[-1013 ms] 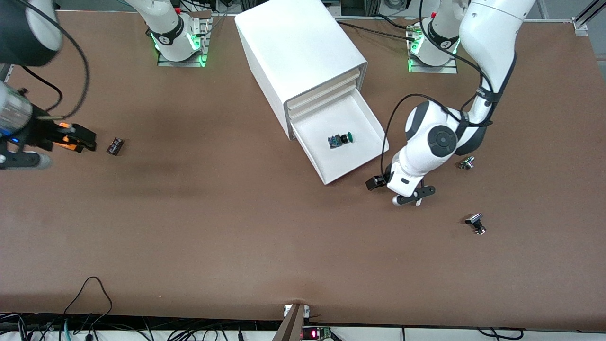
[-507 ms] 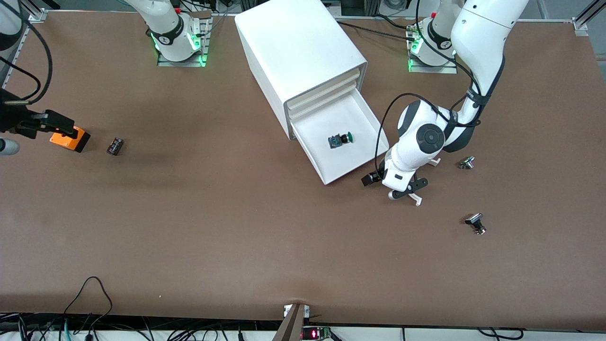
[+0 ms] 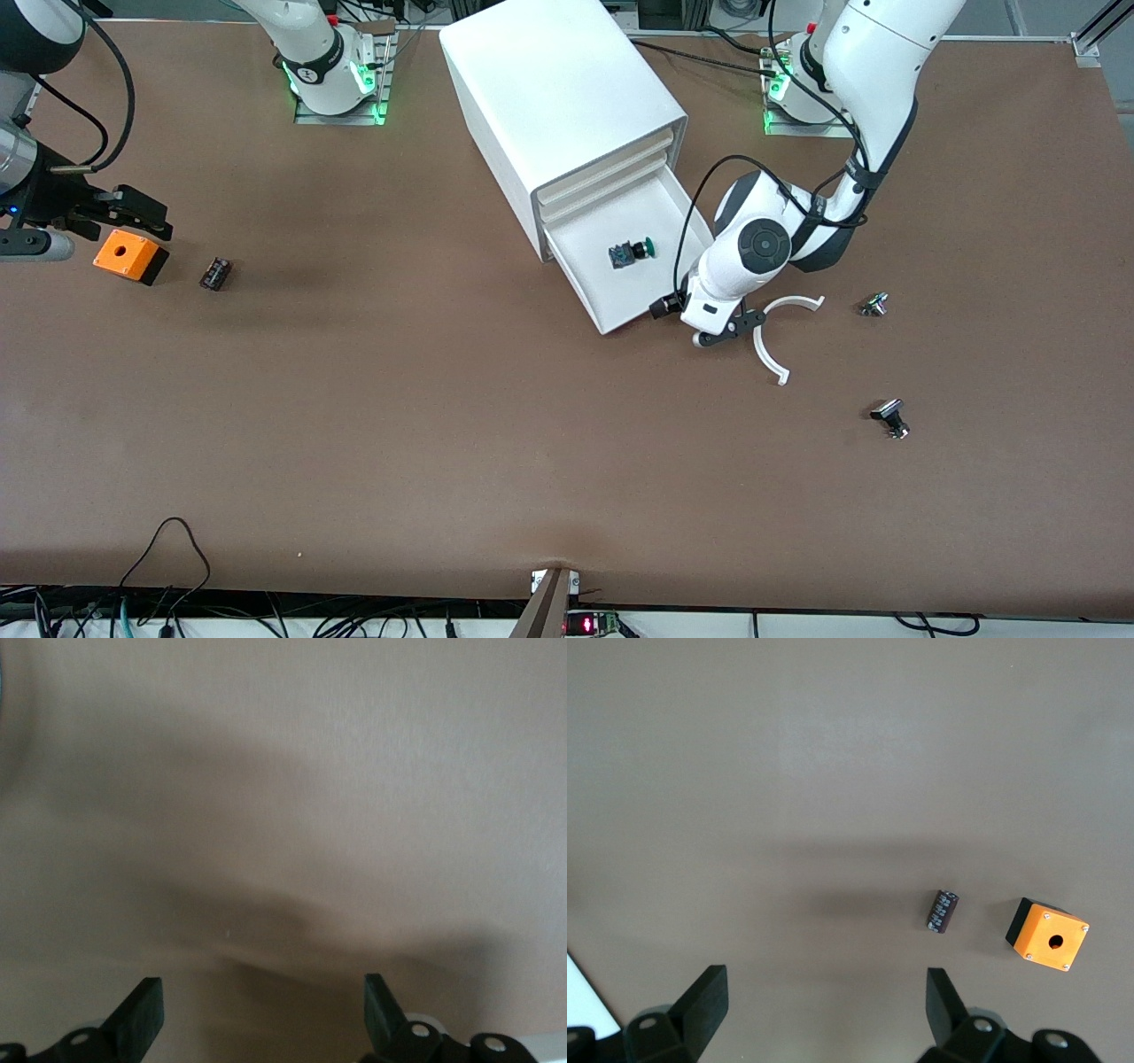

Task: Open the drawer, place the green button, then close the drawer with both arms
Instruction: 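Push the drawer closed into the cabinet with the left gripper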

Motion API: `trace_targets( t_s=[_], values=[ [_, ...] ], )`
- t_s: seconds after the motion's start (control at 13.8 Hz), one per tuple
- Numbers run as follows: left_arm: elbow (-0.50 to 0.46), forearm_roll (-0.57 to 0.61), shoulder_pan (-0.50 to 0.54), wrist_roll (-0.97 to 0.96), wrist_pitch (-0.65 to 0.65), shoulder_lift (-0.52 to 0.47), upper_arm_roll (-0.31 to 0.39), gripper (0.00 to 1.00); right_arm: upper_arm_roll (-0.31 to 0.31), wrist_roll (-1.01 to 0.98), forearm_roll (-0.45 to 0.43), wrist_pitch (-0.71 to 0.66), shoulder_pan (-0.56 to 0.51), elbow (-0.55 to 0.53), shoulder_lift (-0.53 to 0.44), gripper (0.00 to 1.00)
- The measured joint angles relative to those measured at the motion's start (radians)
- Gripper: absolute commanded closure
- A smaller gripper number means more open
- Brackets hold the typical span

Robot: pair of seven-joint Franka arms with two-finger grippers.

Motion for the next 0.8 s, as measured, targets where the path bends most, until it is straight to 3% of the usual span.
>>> trace_targets(
  t_s=[0.29, 0.8],
  values=[
    [-0.001, -0.095, 0.0, -0.001, -0.1, -0.002, -0.075, 0.01, 0.004, 0.001, -0.006, 0.011, 0.001, -0.001, 0.0, 0.01],
    [0.0, -0.101, 0.0, -0.002, -0.304, -0.015, -0.15, 0.01, 0.015, 0.002, -0.006, 0.015, 0.004, 0.0, 0.015, 0.01]
  ],
)
